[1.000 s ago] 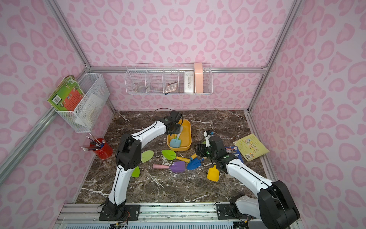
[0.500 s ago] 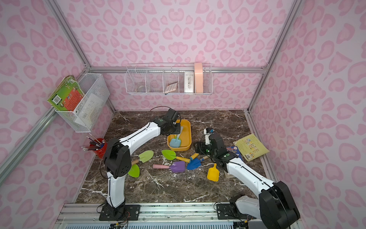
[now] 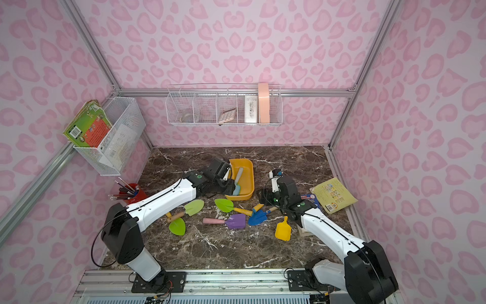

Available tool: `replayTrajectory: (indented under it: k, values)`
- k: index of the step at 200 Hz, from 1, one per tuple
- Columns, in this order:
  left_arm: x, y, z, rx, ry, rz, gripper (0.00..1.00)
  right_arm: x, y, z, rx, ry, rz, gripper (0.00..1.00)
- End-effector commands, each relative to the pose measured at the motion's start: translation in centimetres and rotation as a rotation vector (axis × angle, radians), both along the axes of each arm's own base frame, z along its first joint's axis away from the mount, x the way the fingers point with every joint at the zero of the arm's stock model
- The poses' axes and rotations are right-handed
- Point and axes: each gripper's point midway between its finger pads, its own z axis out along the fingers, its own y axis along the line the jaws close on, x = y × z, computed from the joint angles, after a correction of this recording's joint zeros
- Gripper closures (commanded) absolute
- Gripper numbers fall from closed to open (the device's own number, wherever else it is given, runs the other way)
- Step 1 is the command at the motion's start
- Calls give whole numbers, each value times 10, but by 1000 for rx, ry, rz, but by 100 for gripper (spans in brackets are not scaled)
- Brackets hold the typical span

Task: Put the shovel into the storage box
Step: Place the shovel in the storage box, then pick up the shovel from the center of the board.

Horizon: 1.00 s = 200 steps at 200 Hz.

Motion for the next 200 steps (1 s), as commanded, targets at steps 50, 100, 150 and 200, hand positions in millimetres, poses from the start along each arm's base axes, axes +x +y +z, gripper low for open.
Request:
replayTrajectory:
  k: [50,100,150,200]
  values:
    - [-54,55,-15,22,37,108,49,-21,34,-16,-39,10,158,23]
    - [-83,83,-38,17,104,259,49,-30,67,-27,-54,33,257,22]
    - [-102,82,-73,40,178,385,28,-32,76,-38,-62,59,275,19]
    - [-96,72,-93,-42,195,476,27,-33,67,-37,-76,50,244,19]
